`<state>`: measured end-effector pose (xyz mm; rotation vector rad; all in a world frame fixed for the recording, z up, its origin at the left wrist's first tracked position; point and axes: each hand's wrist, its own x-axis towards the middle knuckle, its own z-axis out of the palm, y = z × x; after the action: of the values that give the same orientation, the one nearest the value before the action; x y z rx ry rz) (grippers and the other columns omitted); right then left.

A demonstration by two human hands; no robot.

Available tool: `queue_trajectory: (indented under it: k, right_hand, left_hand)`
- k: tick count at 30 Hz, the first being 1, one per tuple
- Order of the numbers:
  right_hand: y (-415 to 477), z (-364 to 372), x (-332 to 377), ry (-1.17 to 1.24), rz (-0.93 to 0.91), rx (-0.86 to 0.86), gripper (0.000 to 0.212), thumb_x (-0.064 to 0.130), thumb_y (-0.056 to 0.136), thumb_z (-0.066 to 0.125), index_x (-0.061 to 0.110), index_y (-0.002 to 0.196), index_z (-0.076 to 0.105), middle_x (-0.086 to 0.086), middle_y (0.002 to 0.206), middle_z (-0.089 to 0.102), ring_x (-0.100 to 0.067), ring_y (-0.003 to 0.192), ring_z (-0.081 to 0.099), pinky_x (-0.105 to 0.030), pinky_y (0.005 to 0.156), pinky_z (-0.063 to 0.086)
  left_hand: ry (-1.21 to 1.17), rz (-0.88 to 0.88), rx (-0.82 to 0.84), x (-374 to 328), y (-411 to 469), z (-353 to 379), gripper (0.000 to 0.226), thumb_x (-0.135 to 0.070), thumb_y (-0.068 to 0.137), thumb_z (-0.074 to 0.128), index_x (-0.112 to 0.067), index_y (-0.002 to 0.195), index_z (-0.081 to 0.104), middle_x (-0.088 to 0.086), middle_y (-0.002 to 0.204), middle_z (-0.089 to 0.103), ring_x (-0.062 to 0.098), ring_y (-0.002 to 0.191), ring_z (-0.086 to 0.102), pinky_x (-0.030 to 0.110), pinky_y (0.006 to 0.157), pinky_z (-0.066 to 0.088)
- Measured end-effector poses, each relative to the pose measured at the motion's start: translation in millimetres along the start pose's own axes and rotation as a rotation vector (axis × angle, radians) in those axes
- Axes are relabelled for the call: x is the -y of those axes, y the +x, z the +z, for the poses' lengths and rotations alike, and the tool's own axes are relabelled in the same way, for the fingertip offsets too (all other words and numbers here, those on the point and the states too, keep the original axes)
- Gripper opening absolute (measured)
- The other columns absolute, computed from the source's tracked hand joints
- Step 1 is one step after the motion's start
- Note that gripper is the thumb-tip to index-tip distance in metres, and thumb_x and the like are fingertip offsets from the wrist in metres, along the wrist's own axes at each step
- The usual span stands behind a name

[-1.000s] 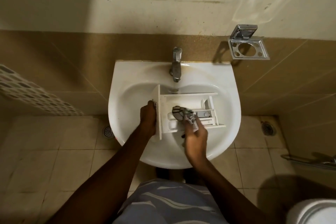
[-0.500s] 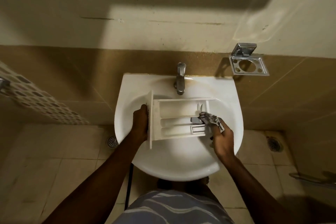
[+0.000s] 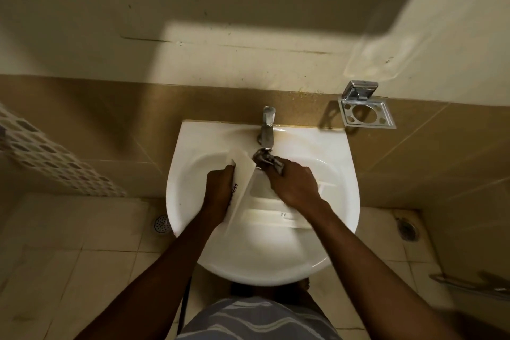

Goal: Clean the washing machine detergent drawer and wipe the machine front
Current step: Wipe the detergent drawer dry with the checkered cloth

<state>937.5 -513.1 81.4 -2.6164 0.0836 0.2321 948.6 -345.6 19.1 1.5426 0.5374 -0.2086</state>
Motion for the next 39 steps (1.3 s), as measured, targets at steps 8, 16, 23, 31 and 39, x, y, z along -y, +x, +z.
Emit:
queue_trajectory:
  k: [8,16,23,31,39]
  right_hand:
    - [6,-20,1,-0.035,0.158,0.125,0.051,0.052,0.101,0.025,0.019,0.096,0.063,-0.012,0.111,0.069,-0.034,0.105,0.060,-0.039,0.093,0.039]
    - [12,-28,-43,0.053,0.349,0.222,0.070,0.076,0.085,0.023,0.024,0.105,0.064,-0.007,0.113,0.069,-0.030,0.103,0.062,-0.044,0.101,0.042]
    - [15,-8,-58,0.130,0.480,0.005,0.064,0.074,0.085,0.027,0.028,0.112,0.063,-0.005,0.116,0.065,-0.034,0.106,0.059,-0.048,0.097,0.046]
    - [-32,49,-68,-0.069,0.287,-0.394,0.053,0.048,0.087,0.037,0.019,0.125,0.060,-0.006,0.126,0.054,-0.030,0.112,0.047,-0.046,0.087,0.036]
    - [-50,67,-64,-0.311,0.108,-0.287,0.054,0.049,0.087,0.036,0.030,0.136,0.052,-0.002,0.141,0.052,-0.028,0.133,0.042,-0.054,0.095,0.026]
  left_hand:
    - [0.010,0.153,0.082,-6,-1,7,0.046,-0.028,0.099,0.054,0.004,0.067,0.061,0.013,0.063,0.052,0.022,0.061,0.051,0.033,0.060,0.041]
    - [0.030,0.313,0.098,-7,-4,2,0.053,-0.030,0.096,0.059,0.010,0.062,0.060,0.013,0.061,0.060,0.023,0.059,0.059,0.035,0.061,0.050]
    - [0.185,0.602,-0.019,-1,-3,0,0.064,-0.056,0.097,0.041,-0.012,0.055,0.060,-0.002,0.051,0.058,0.004,0.049,0.060,0.018,0.052,0.047]
    - [0.195,0.387,-0.150,59,25,-11,0.047,-0.063,0.096,0.039,-0.028,0.069,0.056,0.012,0.074,0.063,0.031,0.070,0.064,0.056,0.068,0.053]
    - [-0.235,-0.251,0.116,42,3,-18,0.071,-0.078,0.089,0.021,-0.027,0.098,0.070,0.003,0.085,0.077,0.024,0.084,0.071,0.040,0.076,0.057]
